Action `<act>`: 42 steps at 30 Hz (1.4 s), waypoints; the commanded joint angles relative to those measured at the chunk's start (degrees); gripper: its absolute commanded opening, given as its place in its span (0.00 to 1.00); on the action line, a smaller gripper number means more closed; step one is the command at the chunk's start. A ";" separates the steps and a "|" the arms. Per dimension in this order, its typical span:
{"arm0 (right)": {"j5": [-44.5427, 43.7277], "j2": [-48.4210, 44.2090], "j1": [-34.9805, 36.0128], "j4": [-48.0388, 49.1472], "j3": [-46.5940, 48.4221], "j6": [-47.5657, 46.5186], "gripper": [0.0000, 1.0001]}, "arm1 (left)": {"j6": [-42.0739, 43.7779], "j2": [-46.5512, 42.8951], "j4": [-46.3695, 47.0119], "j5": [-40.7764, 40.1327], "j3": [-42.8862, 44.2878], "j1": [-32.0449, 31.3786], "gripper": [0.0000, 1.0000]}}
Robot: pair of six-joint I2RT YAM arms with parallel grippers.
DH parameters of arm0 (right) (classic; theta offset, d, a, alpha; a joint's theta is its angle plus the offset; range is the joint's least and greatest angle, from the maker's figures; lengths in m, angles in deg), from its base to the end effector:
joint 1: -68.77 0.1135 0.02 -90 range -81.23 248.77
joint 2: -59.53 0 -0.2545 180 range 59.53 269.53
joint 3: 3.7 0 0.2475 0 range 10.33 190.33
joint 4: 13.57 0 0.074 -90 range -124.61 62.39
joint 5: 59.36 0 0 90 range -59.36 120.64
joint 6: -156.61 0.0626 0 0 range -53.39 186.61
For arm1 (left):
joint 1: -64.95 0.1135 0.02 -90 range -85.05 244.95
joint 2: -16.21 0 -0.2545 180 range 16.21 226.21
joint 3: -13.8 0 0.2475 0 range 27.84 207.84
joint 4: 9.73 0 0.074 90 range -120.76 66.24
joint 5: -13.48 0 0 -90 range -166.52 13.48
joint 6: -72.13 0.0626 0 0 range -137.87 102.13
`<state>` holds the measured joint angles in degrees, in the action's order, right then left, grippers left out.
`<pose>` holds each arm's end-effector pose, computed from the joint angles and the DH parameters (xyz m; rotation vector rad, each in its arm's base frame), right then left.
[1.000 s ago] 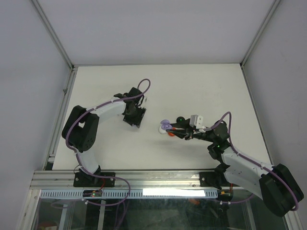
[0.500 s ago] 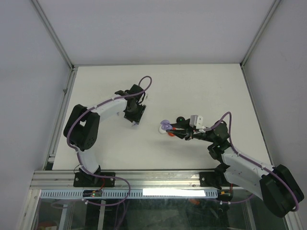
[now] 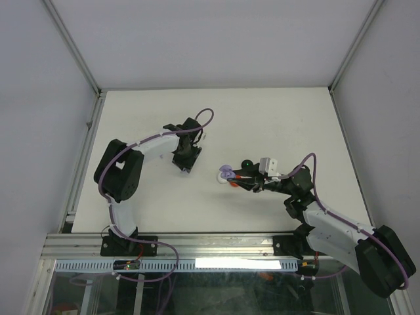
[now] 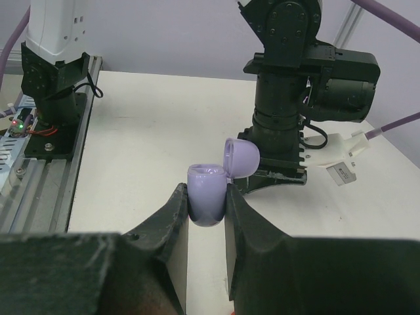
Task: Insert the wireless bluetooth earbuds into the charging case
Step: Pick up the earbud from the center of the board, then place the earbud in the charging case.
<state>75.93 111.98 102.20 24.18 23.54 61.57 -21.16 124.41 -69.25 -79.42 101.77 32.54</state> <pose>0.1458 0.1495 0.2355 -1.0812 1.0183 0.9358 0.3023 -0.1881 0.1353 0.7366 2.8626 -0.0100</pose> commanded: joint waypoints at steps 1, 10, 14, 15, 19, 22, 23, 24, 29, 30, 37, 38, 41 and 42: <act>0.52 -0.65 0.26 1.10 0.66 -0.59 0.00 | 1.38 1.11 -0.66 -1.40 2.60 -0.51 0.35; 0.49 -0.95 0.26 0.34 0.74 -1.02 0.00 | 0.42 1.94 -2.96 -2.72 2.80 -1.00 0.28; -0.26 -0.64 0.26 -1.35 1.33 -1.90 0.00 | -0.67 1.23 -3.32 -3.29 2.85 -1.32 0.24; -0.52 -0.38 0.26 -1.79 1.57 -2.06 0.00 | -1.34 0.63 -3.28 -3.37 2.88 -1.33 0.23; -2.11 0.92 0.52 -0.77 1.74 -1.95 0.00 | -4.15 -2.68 -0.84 -3.58 2.58 -1.43 0.19; -4.08 2.27 1.20 1.29 1.74 -1.75 0.00 | -6.44 -6.08 1.78 -3.70 1.89 -1.52 0.17; -4.60 3.04 1.54 2.20 1.97 -1.67 0.00 | -7.36 -7.33 2.80 -3.92 1.57 -1.50 0.17; -5.33 3.69 1.88 2.80 2.11 -1.52 0.00 | -8.35 -8.75 3.98 -3.90 1.26 -1.52 0.16; -10.01 6.49 3.89 8.20 2.18 -1.11 0.00 | -12.62 -17.06 11.45 -3.99 -1.82 -2.05 0.17; -11.53 6.91 4.35 9.01 2.20 -1.05 0.00 | -13.50 -18.79 13.11 -4.13 -2.61 -2.05 0.17; -20.79 11.62 5.87 23.42 0.09 -0.45 0.00 | -21.40 -31.71 26.91 -3.45 -11.27 -3.37 0.17; -21.04 12.44 5.87 24.85 0.22 -0.09 0.00 | -22.38 -33.05 28.19 -3.13 -12.33 -3.76 0.17; -21.47 13.99 5.94 27.78 0.78 0.37 0.00 | -25.10 -37.20 33.32 -3.40 -15.36 -5.28 0.17; -21.74 14.43 6.02 28.67 1.05 0.38 0.00 | -25.63 -38.47 35.56 -3.57 -16.23 -5.76 0.18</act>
<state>57.84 125.18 107.71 42.11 23.58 61.20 -41.05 91.36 -46.28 -82.56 88.52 28.85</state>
